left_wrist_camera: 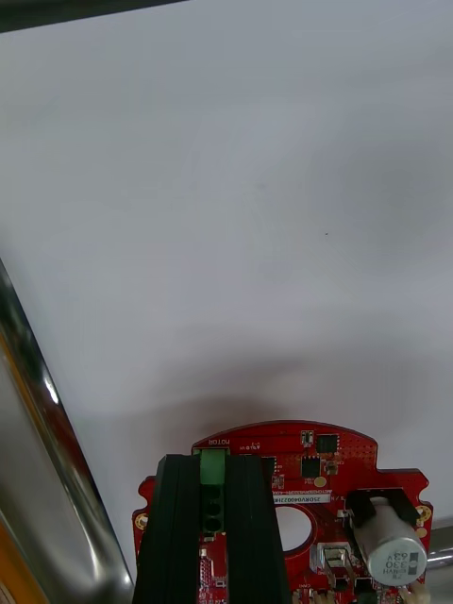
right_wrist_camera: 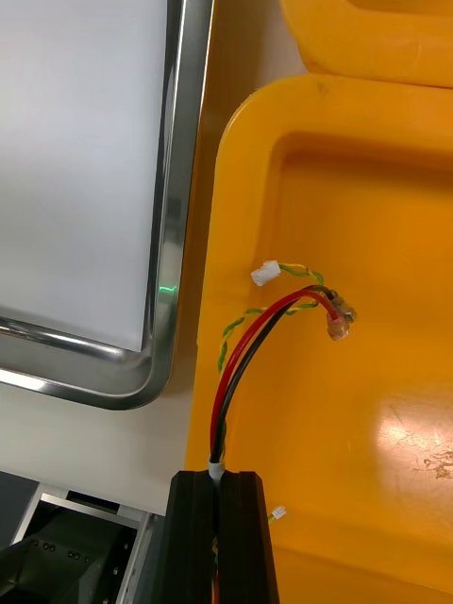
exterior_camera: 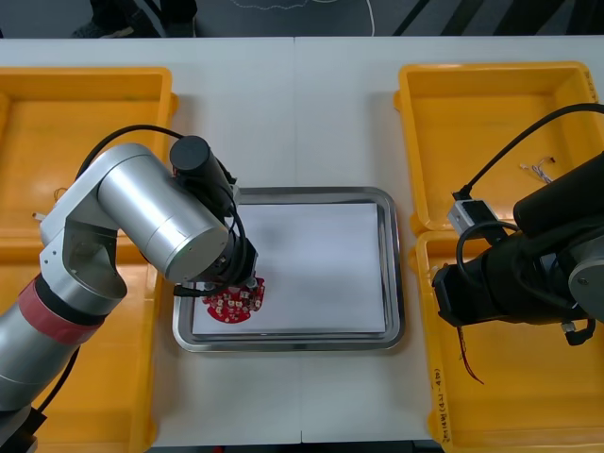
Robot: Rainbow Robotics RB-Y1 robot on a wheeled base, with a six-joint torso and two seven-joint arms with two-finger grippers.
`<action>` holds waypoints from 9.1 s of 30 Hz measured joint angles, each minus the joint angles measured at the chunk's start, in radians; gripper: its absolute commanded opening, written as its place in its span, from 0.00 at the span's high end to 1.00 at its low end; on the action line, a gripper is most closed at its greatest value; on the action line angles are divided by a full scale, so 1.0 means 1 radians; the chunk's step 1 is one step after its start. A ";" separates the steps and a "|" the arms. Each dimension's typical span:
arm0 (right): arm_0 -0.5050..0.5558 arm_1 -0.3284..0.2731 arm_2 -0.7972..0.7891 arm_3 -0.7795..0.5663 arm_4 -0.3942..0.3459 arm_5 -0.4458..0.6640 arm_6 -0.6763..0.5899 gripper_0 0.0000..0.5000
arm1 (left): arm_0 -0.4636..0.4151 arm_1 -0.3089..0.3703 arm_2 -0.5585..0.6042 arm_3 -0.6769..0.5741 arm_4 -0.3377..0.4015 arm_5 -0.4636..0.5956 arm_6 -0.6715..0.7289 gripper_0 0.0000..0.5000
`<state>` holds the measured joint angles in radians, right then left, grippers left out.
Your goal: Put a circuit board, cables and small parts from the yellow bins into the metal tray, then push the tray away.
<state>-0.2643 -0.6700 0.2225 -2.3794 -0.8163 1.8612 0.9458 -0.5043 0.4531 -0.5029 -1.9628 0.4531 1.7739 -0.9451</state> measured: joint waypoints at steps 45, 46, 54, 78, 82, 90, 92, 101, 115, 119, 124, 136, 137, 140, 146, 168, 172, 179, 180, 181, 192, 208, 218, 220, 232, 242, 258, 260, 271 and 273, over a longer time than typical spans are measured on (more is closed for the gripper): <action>0.000 0.000 0.000 0.000 0.001 0.000 0.000 1.00 | 0.069 -0.058 0.003 -0.021 -0.103 0.013 -0.055 0.00; 0.000 0.000 0.000 0.000 0.001 0.000 0.000 1.00 | 0.068 -0.058 0.006 -0.030 -0.103 0.029 -0.055 0.00; 0.000 0.000 0.000 0.000 0.001 -0.002 0.000 1.00 | 0.054 -0.058 0.086 -0.140 -0.099 0.136 -0.055 0.00; -0.106 0.008 0.108 0.024 -0.014 -0.006 0.006 1.00 | -0.019 0.034 0.374 -0.303 0.140 0.139 -0.055 0.00; -0.142 0.031 0.125 0.060 -0.014 -0.006 0.012 1.00 | -0.031 0.077 0.413 -0.303 0.201 0.139 -0.055 0.00; -0.217 0.095 0.176 0.152 0.041 -0.006 0.254 1.00 | -0.047 0.157 0.503 -0.287 0.300 0.140 -0.055 0.00; -0.235 0.109 0.198 0.167 0.070 -0.006 0.254 1.00 | -0.060 0.178 0.515 -0.266 0.320 0.140 -0.055 0.00; -0.301 0.153 0.299 0.227 0.149 -0.027 0.457 1.00 | -0.088 0.252 0.566 -0.151 0.372 0.140 -0.055 0.00; -0.381 0.176 0.505 0.309 0.199 -0.202 0.476 1.00 | -0.091 0.406 0.592 0.055 0.453 0.140 -0.055 0.00; -0.399 0.181 0.549 0.322 0.200 -0.223 0.481 1.00 | -0.092 0.433 0.592 0.105 0.454 0.139 -0.055 0.00; -0.418 0.183 0.599 0.342 0.213 -0.249 0.541 1.00 | -0.092 0.446 0.592 0.169 0.450 0.116 -0.056 0.00; -0.448 0.187 0.666 0.442 0.224 -0.316 0.720 1.00 | -0.092 0.447 0.592 0.333 0.408 0.008 -0.224 0.00; -0.448 0.188 0.666 0.449 0.224 -0.318 0.723 1.00 | -0.092 0.447 0.592 0.341 0.405 -0.001 -0.224 0.00; -0.448 0.192 0.667 0.463 0.226 -0.324 0.723 1.00 | -0.092 0.447 0.592 0.362 0.392 -0.017 -0.224 0.00; -0.450 0.194 0.715 0.474 0.272 -0.363 0.724 1.00 | -0.092 0.447 0.591 0.402 0.367 -0.067 -0.224 0.00; -0.456 0.194 0.791 0.486 0.316 -0.402 0.725 0.41 | -0.092 0.447 0.501 0.582 0.347 -0.223 -0.224 0.00; -0.458 0.194 0.791 0.486 0.320 -0.403 0.725 0.24 | -0.092 0.447 0.499 0.615 0.347 -0.225 -0.224 0.00; -0.472 0.194 0.791 0.486 0.319 -0.399 0.725 0.18 | -0.092 0.447 0.499 0.663 0.348 -0.234 -0.225 0.01; -0.476 0.194 0.790 0.486 0.317 -0.394 0.725 0.18 | -0.092 0.446 0.499 0.666 0.348 -0.234 -0.225 0.01; -0.480 0.194 0.789 0.486 0.311 -0.387 0.725 0.18 | -0.092 0.446 0.498 0.669 0.347 -0.235 -0.225 0.01; -0.518 0.194 0.670 0.472 0.180 -0.271 0.726 0.18 | -0.092 0.435 0.498 0.699 0.336 -0.258 -0.225 0.05; -0.530 0.183 0.324 0.413 0.040 -0.014 0.725 0.18 | -0.092 0.379 0.498 0.751 0.303 -0.293 -0.228 0.06; -0.541 0.133 0.113 0.423 0.022 0.054 0.725 0.18 | -0.093 0.377 0.498 0.770 0.295 -0.298 -0.228 0.02; -0.543 0.119 0.072 0.438 0.012 0.054 0.725 0.18 | -0.100 0.377 0.498 0.793 0.295 -0.298 -0.228 0.01; -0.546 0.025 -0.068 0.582 -0.005 0.054 0.725 0.18 | -0.176 0.376 0.498 0.910 0.293 -0.276 -0.231 0.00; -0.546 -0.008 -0.126 0.682 0.040 0.054 0.725 0.18 | -0.179 0.366 0.498 0.933 0.293 -0.271 -0.240 0.00; -0.547 -0.060 -0.150 0.812 0.114 0.010 0.727 0.18 | -0.185 0.349 0.498 0.967 0.288 -0.273 -0.290 0.94; -0.547 -0.068 -0.150 0.832 0.114 -0.003 0.739 0.18 | -0.185 0.349 0.498 0.967 0.287 -0.273 -0.290 1.00; -0.544 -0.099 -0.167 0.953 0.122 -0.114 0.862 0.18 | -0.187 0.348 0.498 0.967 0.286 -0.273 -0.290 1.00; -0.539 -0.099 -0.186 0.962 0.126 -0.133 0.919 0.18 | -0.187 0.348 0.498 0.966 0.286 -0.273 -0.290 1.00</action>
<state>-0.8031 -0.7694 0.0364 -1.4177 -0.6904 1.7279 1.8646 -0.6915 0.8013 -0.0047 -0.9966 0.7388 1.5013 -1.2347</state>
